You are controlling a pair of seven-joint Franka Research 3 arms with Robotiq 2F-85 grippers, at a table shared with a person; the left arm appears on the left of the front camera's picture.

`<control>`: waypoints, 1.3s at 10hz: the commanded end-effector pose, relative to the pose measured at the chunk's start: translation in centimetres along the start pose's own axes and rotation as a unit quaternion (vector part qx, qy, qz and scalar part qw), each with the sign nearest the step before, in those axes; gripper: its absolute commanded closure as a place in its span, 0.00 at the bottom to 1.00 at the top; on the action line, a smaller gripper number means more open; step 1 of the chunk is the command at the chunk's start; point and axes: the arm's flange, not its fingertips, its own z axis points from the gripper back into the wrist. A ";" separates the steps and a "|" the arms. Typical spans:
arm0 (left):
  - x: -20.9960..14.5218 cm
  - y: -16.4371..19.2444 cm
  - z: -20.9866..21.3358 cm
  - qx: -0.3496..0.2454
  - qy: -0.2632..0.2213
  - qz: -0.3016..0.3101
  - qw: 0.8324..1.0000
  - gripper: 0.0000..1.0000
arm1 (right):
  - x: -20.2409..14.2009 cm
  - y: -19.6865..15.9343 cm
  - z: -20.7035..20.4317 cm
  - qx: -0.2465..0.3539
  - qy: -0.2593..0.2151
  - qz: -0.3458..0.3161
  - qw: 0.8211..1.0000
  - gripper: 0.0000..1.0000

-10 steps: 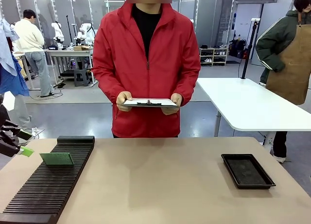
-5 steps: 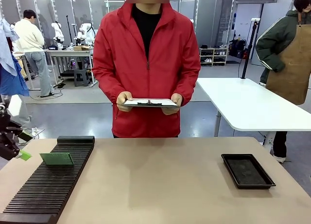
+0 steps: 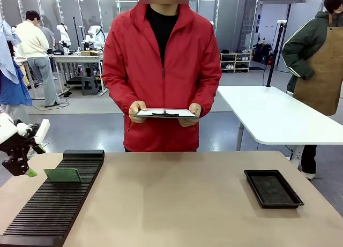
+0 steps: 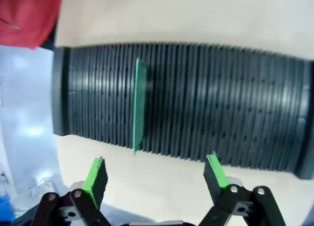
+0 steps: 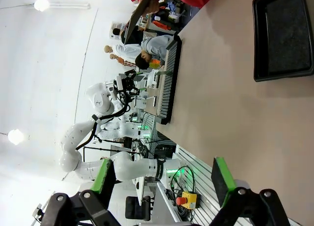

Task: Inspect the PCB.
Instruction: Pick up the Blank PCB and present it to the human.

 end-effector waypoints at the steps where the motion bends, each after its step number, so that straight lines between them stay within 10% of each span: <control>1: -0.3 1.4 -1.5 0.011 0.033 -0.032 0.999 0.00 | -0.1 0.1 0.0 0.006 -0.001 0.001 1.000 0.00; 11: -0.3 2.7 -8.8 0.002 0.054 -0.036 0.998 0.00 | -0.1 0.1 0.0 0.006 -0.001 0.001 1.000 0.00; 12: -0.2 2.7 -8.8 0.002 0.056 -0.035 0.998 0.05 | -0.1 0.1 0.0 0.006 -0.001 0.001 1.000 0.00; 13: -0.1 2.7 -9.1 0.004 0.065 -0.034 0.997 0.34 | -0.1 0.1 0.0 0.006 -0.001 0.001 1.000 0.00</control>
